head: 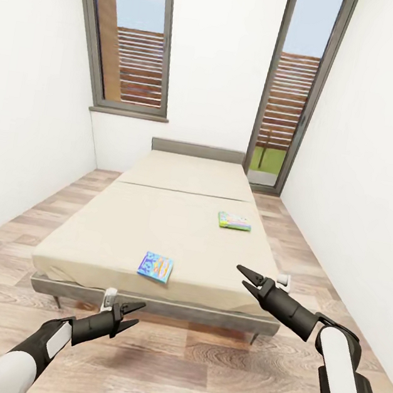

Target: Put all the toys in the child's room - the three board games (two on the bed and one on the table), the two jigsaw puzzles on the table, and the tennis ball on the table - inside the toy box on the table in the child's room.

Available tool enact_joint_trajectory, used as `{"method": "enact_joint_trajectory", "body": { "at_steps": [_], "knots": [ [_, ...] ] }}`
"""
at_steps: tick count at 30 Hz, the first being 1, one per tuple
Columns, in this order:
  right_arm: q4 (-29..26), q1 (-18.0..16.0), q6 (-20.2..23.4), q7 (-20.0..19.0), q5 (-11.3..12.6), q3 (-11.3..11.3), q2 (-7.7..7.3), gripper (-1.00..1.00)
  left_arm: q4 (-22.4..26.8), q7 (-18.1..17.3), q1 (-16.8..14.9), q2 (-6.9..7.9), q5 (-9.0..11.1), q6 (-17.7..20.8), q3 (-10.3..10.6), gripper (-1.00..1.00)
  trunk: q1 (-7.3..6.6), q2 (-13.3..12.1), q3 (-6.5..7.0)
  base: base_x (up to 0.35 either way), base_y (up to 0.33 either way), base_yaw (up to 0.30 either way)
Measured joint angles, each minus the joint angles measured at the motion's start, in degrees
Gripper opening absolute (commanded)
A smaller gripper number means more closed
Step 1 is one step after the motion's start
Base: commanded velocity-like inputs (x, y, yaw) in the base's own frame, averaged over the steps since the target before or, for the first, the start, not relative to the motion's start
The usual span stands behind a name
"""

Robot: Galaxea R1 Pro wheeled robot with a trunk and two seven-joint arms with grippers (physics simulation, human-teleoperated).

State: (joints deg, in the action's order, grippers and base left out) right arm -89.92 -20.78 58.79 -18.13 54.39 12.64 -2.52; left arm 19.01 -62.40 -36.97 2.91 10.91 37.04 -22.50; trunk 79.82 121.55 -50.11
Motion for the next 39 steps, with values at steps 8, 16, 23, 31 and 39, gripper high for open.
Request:
{"method": "enact_joint_trajectory", "body": {
  "at_steps": [8, 16, 23, 31, 39],
  "knots": [
    [0.1, 0.0, 0.0, 0.1, -0.1, -0.1, 0.35, 1.00, 0.0, 0.0, 0.0, 0.07, 0.0, 0.0, -0.1, 1.00, 1.76, 3.2, -1.44, 0.000, 0.000, 0.000],
    [0.3, 0.0, 0.0, 0.1, -0.1, -0.1, 0.39, 1.00, 0.0, 0.0, 0.0, 0.14, 0.0, 0.1, -0.1, 1.00, 2.64, 4.8, -2.16, 0.000, 0.000, 0.000],
    [0.3, 0.0, 0.0, 0.1, -0.1, -0.1, 0.40, 1.00, 0.0, -0.1, 0.0, 0.18, 0.0, 0.1, -0.3, 1.00, 2.64, 4.8, -2.16, 0.001, 0.000, 0.000],
    [0.3, 0.0, 0.0, 0.1, -0.1, -0.1, 0.35, 1.00, 0.2, -0.1, 0.0, 0.19, 0.0, -0.1, -1.0, 1.00, 2.62, 4.8, -2.16, 0.174, 0.000, 0.000],
    [0.2, 0.0, 0.1, 0.1, -0.1, -0.1, 0.37, 1.00, 0.3, -0.1, 0.0, 0.14, 0.0, -0.1, -1.1, 1.00, 2.64, 4.8, -2.16, 0.099, 0.000, 0.000]
  ]
}}
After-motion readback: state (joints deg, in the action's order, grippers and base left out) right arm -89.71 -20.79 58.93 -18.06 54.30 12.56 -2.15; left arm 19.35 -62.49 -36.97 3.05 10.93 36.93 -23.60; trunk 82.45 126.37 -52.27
